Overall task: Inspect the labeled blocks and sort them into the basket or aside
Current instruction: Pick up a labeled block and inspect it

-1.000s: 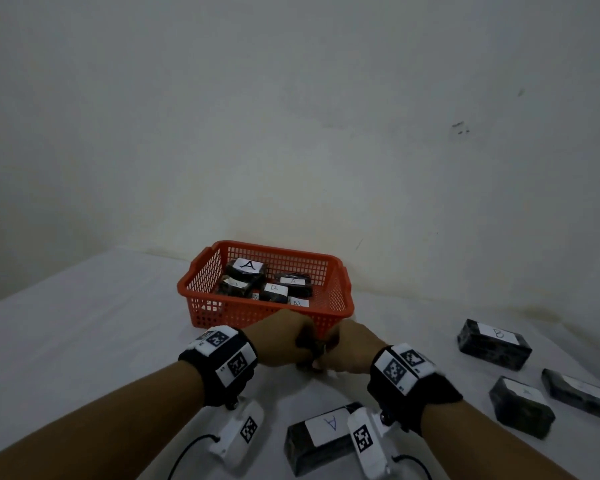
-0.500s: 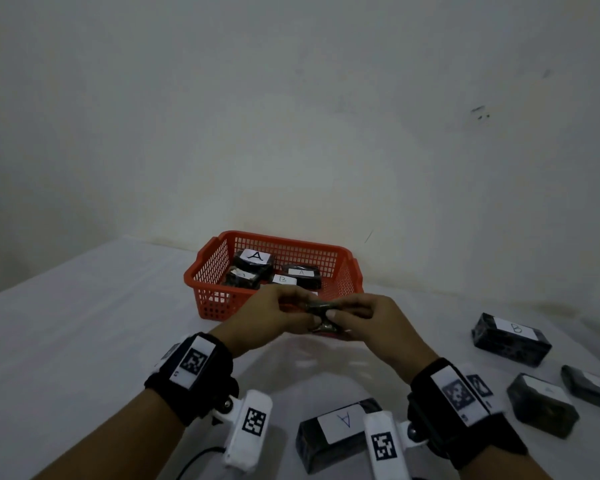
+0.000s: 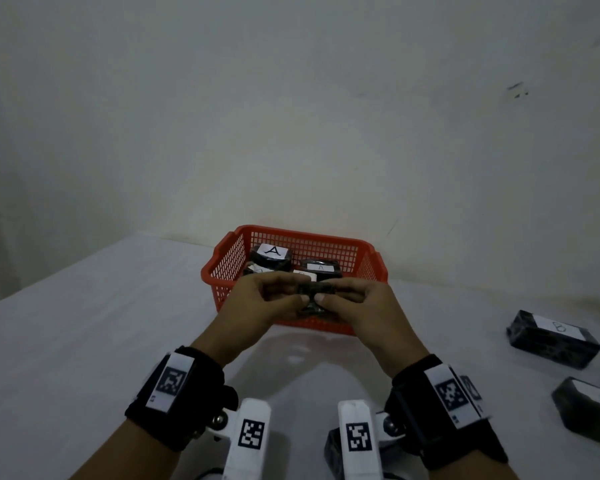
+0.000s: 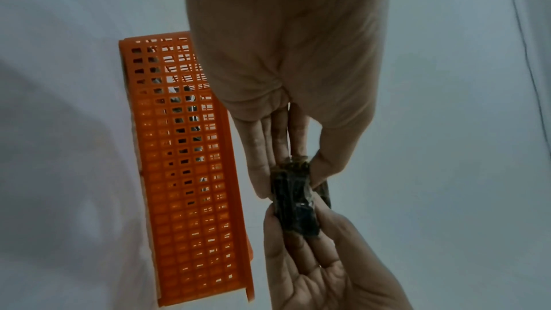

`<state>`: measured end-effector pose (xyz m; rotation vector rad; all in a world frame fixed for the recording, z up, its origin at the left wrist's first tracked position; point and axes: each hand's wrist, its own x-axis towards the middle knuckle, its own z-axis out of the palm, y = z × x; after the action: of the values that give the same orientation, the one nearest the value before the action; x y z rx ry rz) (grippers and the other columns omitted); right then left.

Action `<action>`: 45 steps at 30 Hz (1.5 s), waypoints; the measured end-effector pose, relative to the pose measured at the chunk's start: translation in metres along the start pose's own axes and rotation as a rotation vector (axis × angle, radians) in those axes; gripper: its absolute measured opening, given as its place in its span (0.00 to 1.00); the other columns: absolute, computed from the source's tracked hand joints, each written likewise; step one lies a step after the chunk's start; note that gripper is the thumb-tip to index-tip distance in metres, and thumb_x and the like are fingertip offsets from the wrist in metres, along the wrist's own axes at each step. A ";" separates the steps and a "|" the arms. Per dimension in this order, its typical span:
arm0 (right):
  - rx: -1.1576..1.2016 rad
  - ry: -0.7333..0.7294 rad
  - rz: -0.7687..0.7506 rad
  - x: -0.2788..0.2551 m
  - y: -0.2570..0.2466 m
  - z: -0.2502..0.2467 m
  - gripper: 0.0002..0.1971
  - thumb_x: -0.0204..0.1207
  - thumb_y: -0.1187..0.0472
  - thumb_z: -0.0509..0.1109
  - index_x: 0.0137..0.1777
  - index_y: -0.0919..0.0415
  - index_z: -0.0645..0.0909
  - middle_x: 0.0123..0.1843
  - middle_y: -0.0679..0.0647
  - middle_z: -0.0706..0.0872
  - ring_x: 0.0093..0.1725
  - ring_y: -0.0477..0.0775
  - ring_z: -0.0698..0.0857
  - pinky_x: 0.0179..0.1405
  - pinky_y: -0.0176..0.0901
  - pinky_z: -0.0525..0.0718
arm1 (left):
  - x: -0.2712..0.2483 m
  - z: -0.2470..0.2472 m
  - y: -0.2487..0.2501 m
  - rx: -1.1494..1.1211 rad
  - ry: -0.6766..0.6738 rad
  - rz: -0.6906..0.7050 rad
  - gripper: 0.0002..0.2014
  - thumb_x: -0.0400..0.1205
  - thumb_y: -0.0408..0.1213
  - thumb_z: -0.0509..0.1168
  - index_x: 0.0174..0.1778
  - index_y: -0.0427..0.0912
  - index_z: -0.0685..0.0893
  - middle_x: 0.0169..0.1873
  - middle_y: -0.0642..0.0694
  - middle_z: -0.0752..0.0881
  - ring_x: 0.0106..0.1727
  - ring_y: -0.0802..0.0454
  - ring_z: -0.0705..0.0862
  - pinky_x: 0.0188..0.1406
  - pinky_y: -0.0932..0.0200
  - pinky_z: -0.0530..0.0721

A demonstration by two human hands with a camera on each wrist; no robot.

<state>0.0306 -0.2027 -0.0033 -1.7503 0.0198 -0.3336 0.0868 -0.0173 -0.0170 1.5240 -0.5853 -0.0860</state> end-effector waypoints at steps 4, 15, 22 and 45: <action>-0.078 0.006 -0.017 0.001 0.002 0.004 0.14 0.75 0.61 0.83 0.60 0.57 0.91 0.55 0.53 0.95 0.57 0.51 0.94 0.61 0.47 0.92 | 0.000 -0.004 -0.002 -0.003 0.030 0.023 0.14 0.81 0.25 0.72 0.61 0.42 0.89 0.50 0.50 0.95 0.54 0.55 0.94 0.48 0.65 0.90; 0.084 -0.068 0.038 -0.014 0.012 0.000 0.17 0.75 0.62 0.82 0.63 0.58 0.89 0.58 0.54 0.95 0.60 0.55 0.93 0.61 0.52 0.93 | -0.008 0.002 -0.011 0.134 0.039 0.153 0.18 0.76 0.23 0.77 0.58 0.45 0.90 0.53 0.57 0.93 0.59 0.61 0.90 0.57 0.64 0.89; 0.121 -0.037 0.006 -0.016 0.016 -0.001 0.13 0.79 0.65 0.78 0.63 0.61 0.89 0.57 0.56 0.95 0.58 0.53 0.94 0.61 0.49 0.93 | -0.014 0.007 -0.012 0.116 -0.056 0.111 0.24 0.77 0.28 0.77 0.69 0.47 0.85 0.61 0.56 0.90 0.64 0.62 0.88 0.61 0.61 0.88; 0.186 -0.047 0.042 -0.018 0.018 -0.010 0.13 0.80 0.66 0.77 0.64 0.65 0.88 0.56 0.58 0.95 0.56 0.55 0.95 0.55 0.45 0.94 | -0.017 0.013 -0.012 0.106 -0.027 0.104 0.27 0.76 0.25 0.77 0.70 0.45 0.83 0.64 0.52 0.89 0.67 0.57 0.88 0.60 0.59 0.89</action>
<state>0.0142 -0.2129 -0.0228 -1.5701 -0.0078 -0.2552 0.0702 -0.0233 -0.0347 1.5935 -0.6991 0.0045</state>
